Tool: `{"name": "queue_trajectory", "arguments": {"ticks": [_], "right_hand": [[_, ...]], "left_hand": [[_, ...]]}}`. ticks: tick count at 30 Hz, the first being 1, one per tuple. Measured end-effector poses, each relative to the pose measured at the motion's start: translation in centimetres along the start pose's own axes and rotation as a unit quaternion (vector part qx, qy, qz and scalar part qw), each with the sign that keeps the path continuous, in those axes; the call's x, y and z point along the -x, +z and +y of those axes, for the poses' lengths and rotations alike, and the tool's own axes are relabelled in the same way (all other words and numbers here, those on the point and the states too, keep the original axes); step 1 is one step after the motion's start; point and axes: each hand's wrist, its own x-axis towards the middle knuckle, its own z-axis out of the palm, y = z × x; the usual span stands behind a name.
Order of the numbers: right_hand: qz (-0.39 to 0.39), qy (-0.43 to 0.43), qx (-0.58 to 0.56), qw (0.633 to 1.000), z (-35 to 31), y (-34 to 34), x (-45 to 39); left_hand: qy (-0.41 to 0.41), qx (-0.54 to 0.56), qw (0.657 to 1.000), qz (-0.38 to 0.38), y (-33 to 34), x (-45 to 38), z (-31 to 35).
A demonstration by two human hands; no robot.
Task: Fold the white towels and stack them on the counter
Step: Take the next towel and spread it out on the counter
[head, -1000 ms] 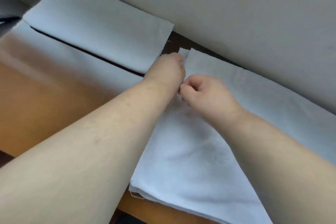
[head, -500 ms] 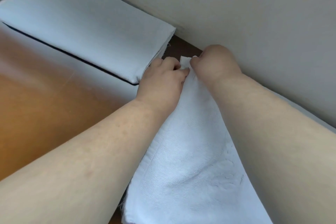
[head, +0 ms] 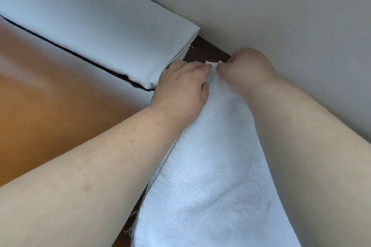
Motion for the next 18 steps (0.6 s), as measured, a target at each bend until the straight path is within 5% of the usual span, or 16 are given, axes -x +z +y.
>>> {"name": "queue_trajectory", "arguments": {"ticks": [10, 15, 18], "right_hand": [[0.182, -0.034, -0.163, 0.969, -1.6, 1.8, 0.9], [0.141, -0.010, -0.209, 0.968, -1.2, 3.3, 0.7], [0.127, 0.013, -0.355, 0.926, -0.6, 3.2, 0.8]], "left_hand": [[0.034, -0.002, 0.999, -0.006, 0.1, -0.3, -0.3], [0.001, 0.083, 0.995, 0.051, -0.8, 0.0, -0.1], [-0.083, 0.076, 0.993, 0.046, -1.4, -1.6, 1.1]]}}
